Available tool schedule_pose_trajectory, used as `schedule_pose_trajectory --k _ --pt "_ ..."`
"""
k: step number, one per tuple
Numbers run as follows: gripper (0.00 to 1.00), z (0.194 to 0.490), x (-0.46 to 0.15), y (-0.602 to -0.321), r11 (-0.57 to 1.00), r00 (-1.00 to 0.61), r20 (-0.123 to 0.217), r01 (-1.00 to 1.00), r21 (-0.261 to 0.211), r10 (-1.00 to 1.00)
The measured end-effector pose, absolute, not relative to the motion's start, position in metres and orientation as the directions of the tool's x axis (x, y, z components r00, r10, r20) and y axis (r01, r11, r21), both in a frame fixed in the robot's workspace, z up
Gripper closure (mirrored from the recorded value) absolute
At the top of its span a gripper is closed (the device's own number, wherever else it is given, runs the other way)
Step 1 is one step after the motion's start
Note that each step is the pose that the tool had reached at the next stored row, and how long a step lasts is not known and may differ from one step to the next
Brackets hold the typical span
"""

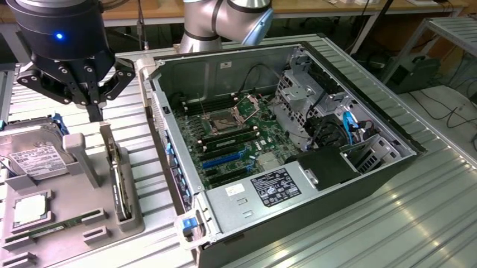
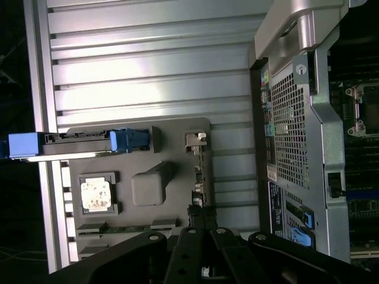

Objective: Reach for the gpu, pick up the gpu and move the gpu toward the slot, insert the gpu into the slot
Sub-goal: 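Reach for the gpu, then pick up the gpu and move the gpu toward the slot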

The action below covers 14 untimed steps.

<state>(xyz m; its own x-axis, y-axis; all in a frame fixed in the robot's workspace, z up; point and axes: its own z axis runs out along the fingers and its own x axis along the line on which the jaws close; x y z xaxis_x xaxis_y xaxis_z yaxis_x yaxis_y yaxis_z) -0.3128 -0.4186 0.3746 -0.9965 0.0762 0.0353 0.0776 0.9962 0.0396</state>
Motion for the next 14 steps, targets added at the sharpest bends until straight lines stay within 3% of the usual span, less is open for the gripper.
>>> schedule_pose_trajectory --k 9,11,14 --pt "0.89 0.3746 -0.3128 -0.4186 0.996 -0.996 0.035 0.078 0.040 0.076" --pt "0.83 0.3746 -0.3128 -0.4186 0.996 -0.996 0.035 0.078 0.040 0.076" --pt "0.64 0.3746 -0.3128 -0.4186 0.996 -0.996 0.035 0.078 0.040 0.076"
